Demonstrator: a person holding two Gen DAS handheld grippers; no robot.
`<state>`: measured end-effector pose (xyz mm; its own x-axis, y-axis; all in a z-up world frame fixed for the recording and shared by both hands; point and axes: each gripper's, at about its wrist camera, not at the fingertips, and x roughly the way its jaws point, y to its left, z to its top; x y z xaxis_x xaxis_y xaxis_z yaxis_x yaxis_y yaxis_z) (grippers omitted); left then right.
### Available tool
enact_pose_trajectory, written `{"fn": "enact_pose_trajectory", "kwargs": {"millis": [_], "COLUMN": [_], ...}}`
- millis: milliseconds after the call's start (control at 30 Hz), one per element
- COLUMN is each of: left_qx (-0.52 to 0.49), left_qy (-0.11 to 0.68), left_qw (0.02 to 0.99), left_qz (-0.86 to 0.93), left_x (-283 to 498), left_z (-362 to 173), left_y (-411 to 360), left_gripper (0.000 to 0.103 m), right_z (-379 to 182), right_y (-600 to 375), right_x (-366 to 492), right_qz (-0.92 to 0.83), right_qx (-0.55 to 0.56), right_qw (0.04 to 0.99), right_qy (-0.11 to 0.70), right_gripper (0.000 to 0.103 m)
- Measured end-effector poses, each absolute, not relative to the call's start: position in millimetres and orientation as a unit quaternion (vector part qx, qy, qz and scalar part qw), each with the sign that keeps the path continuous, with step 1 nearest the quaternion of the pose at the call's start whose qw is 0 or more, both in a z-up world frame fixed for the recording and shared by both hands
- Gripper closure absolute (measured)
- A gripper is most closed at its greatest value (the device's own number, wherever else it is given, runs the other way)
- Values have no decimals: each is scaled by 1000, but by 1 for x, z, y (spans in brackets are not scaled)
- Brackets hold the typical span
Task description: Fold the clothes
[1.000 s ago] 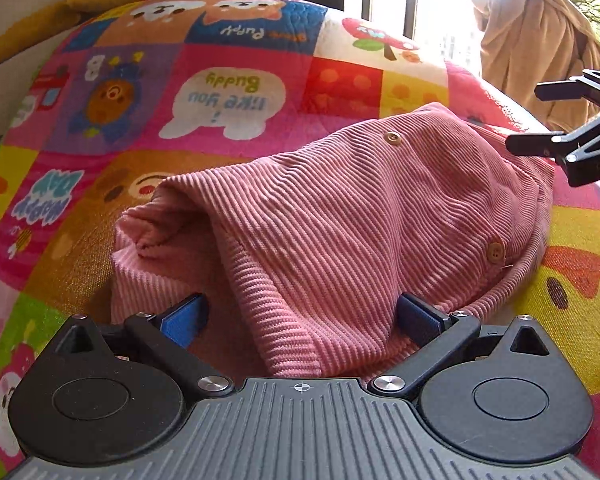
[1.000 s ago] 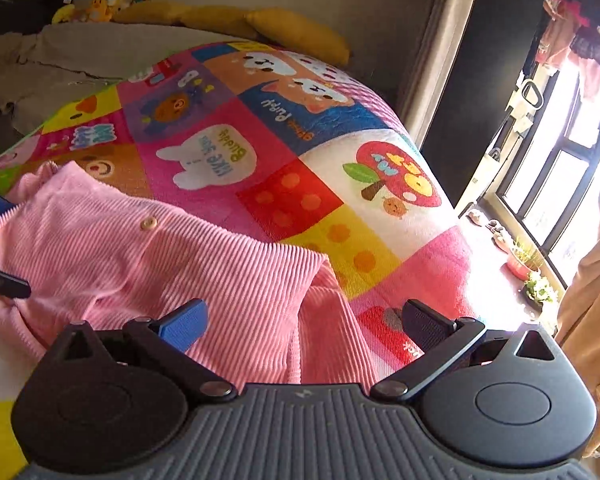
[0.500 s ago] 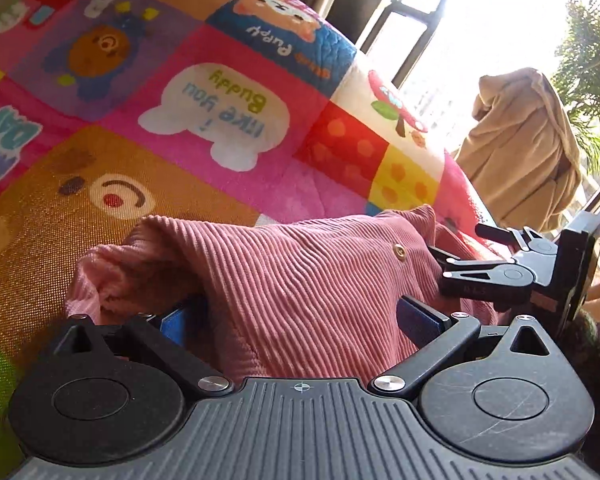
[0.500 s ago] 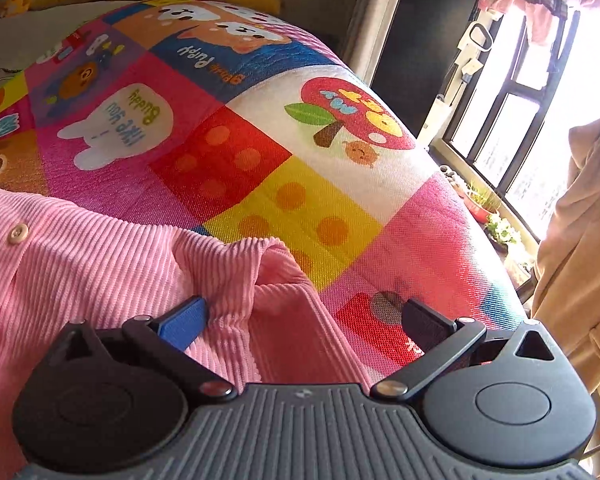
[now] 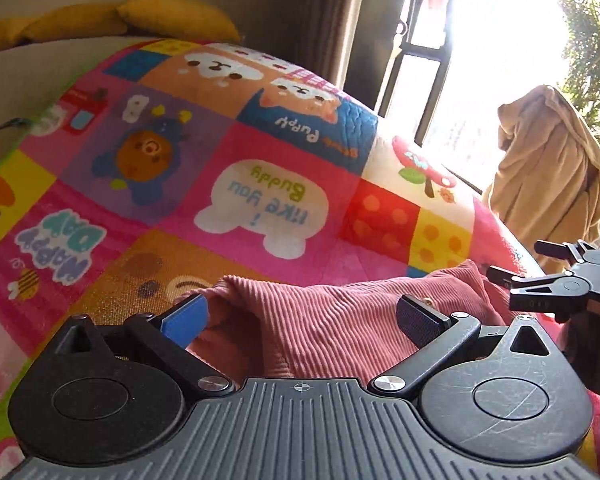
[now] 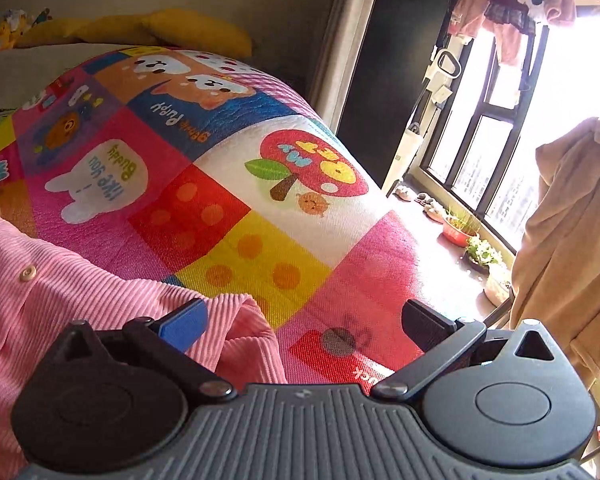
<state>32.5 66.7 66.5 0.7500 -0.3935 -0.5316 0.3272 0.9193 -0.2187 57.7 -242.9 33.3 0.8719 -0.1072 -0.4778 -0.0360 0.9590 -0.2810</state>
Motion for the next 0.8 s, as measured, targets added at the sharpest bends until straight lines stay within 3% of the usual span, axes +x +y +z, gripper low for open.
{"fn": "enact_pose_trajectory", "kwargs": {"millis": [133, 300, 433, 567, 800], "left_qx": [-44, -4, 8, -16, -17], "left_qy": [283, 366, 332, 312, 304], "left_qw": [922, 899, 911, 916, 928], "left_qz": [-261, -239, -243, -250, -217], "left_x": [37, 62, 49, 37, 17], "left_z": [66, 16, 4, 16, 27], "left_y": [35, 4, 6, 18, 46], "left_gripper": [0, 0, 0, 0, 0], "right_z": [18, 9, 30, 18, 16], "right_y": [-218, -214, -217, -202, -181], "right_x": [82, 83, 54, 37, 10], "right_qz": [-5, -17, 24, 71, 85], "right_qx": [-172, -168, -133, -154, -214], "right_qw": [946, 942, 953, 944, 946], "right_qy": [273, 291, 272, 281, 230], "right_gripper": [0, 0, 0, 0, 0]}}
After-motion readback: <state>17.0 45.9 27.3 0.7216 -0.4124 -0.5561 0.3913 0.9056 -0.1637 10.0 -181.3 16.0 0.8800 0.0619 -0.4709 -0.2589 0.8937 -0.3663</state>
